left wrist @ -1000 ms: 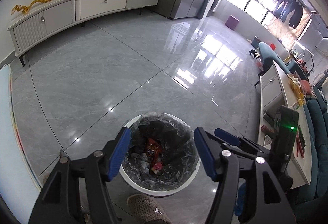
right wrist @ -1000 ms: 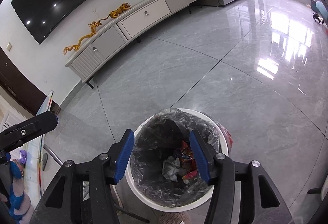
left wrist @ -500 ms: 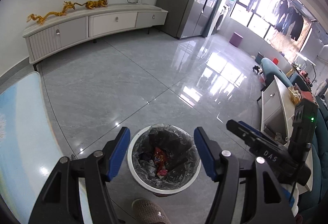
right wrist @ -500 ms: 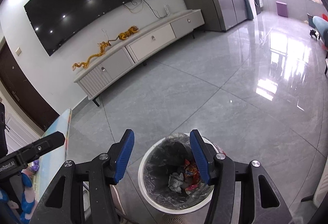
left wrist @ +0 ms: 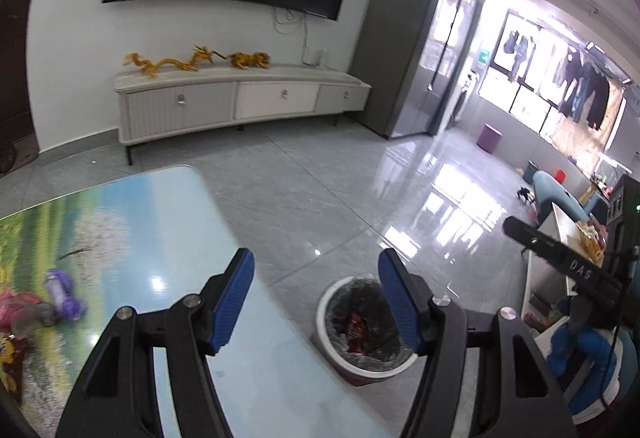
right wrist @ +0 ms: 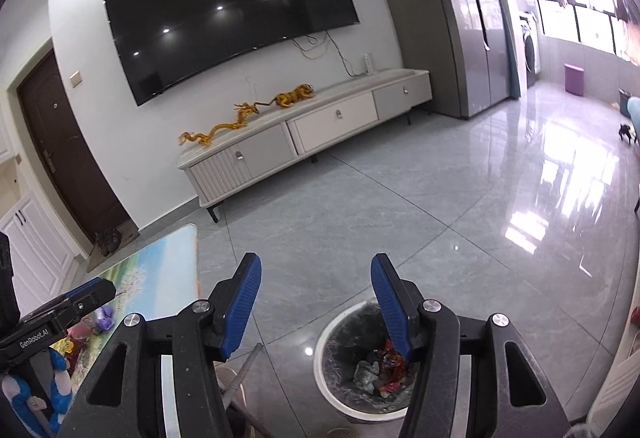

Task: Collect trash
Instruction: 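Move both tools back over the table toward the brown and purple bags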

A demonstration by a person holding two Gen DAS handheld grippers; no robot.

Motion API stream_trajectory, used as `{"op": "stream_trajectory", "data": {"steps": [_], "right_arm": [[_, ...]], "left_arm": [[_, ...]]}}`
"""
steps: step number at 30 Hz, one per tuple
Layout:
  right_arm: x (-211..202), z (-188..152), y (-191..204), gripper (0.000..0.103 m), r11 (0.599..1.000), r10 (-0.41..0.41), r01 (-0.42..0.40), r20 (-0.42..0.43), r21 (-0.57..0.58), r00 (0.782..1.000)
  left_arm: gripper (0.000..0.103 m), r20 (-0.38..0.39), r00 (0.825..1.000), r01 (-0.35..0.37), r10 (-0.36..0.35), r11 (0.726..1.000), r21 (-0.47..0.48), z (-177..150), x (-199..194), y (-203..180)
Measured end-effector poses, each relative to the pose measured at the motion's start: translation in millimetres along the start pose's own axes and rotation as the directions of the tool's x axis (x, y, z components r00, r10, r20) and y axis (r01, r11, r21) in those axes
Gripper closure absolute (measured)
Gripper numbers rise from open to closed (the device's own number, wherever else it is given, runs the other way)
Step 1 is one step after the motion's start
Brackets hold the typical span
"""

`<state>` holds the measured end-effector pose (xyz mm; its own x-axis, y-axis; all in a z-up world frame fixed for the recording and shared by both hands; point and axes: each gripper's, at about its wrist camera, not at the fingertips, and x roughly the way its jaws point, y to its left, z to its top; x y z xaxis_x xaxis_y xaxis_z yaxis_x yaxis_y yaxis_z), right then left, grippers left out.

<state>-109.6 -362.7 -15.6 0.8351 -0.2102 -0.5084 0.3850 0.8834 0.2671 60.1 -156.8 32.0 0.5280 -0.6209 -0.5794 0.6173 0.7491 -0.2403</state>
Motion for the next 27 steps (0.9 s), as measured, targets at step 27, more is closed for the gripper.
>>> {"op": "stream_trajectory", "data": {"steps": [27], "right_arm": [[81, -50, 187, 0.045, 0.906, 0.240, -0.308, -0.248, -0.290, 0.939]], "left_arm": [[0.040, -0.081, 0.926, -0.378, 0.369, 0.907, -0.183, -115, -120, 281]]}}
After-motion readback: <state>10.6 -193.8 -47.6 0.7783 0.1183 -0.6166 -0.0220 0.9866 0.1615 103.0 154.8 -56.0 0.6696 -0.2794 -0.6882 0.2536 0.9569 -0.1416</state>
